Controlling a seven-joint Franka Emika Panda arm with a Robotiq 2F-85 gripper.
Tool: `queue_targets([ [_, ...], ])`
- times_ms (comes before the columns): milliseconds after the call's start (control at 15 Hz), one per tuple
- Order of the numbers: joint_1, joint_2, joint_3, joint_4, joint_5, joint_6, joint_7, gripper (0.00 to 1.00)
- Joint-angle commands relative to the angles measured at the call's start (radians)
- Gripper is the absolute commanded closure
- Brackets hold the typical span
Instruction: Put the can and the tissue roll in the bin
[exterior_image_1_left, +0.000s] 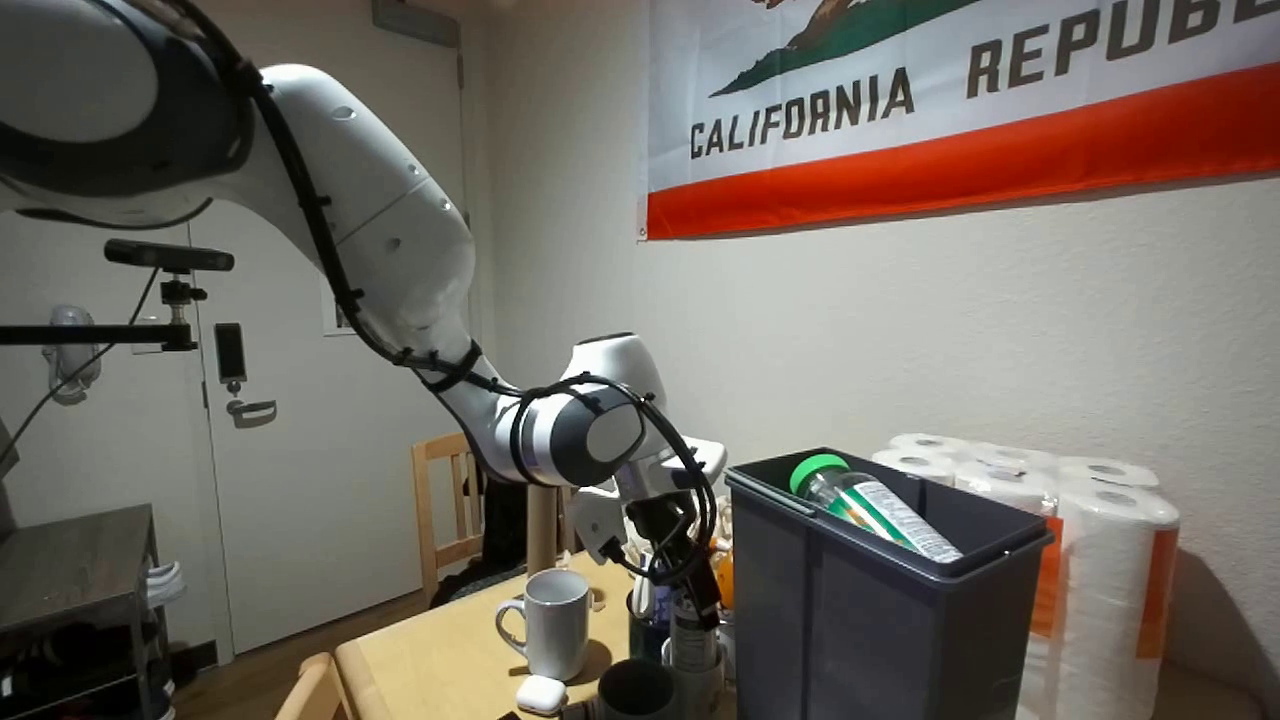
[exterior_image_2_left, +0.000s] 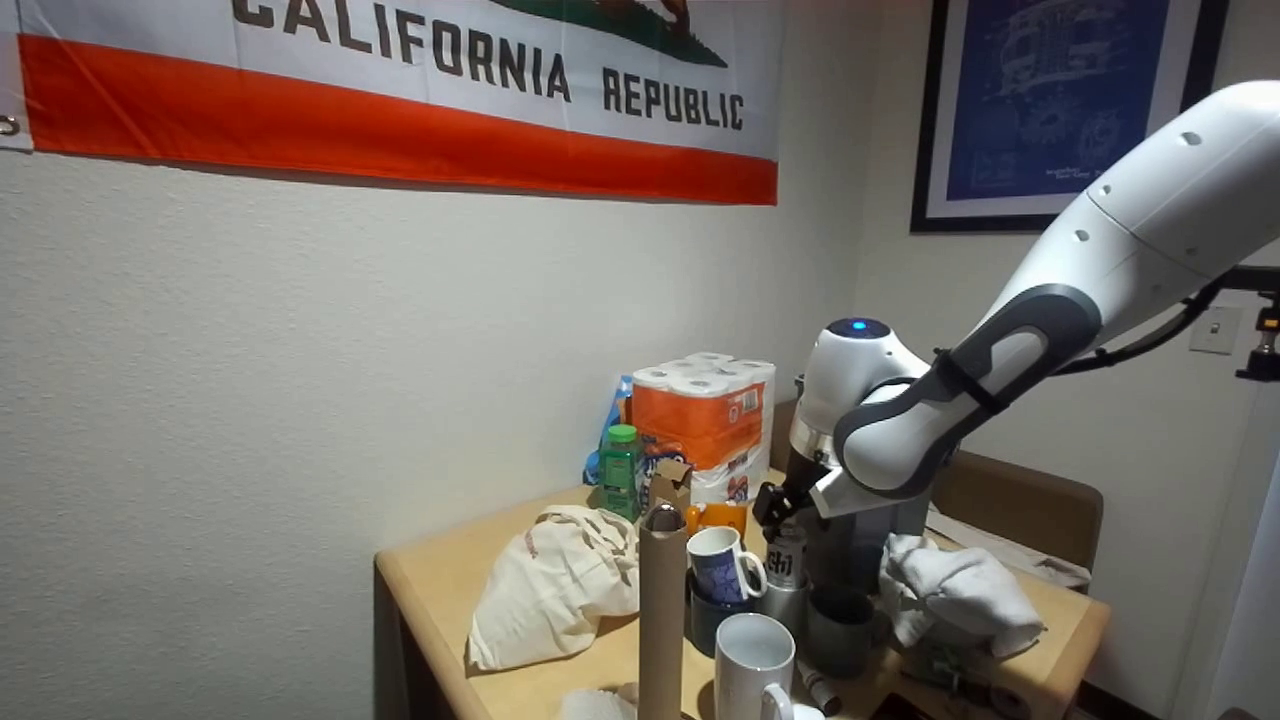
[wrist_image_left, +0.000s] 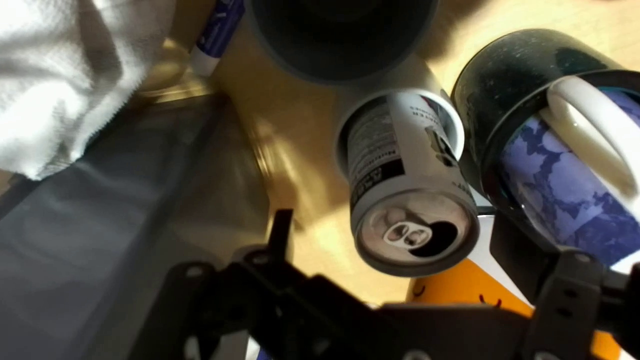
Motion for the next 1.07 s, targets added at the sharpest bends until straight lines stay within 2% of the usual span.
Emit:
queue_targets([
  [0,0.037,0.034,-0.044,0.033,0.035,0.027,-0.012,0.0],
  [67,0.043,0.038,-0.052,0.034,0.037,0.033,-0.011,0.25],
  [200,0.051,0.044,-0.063,0.033,0.045,0.041,-0.011,0.34],
  [400,0.056,0.047,-0.066,0.029,0.067,0.058,-0.016,0.58],
  [467,0.056,0.046,-0.064,0.03,0.072,0.06,-0.019,0.63],
  [800,0.078,0.002,-0.061,0.026,0.081,0.019,-0.019,0.63],
  [1000,0.153,-0.076,-0.104,0.029,0.019,-0.072,0.031,0.63],
])
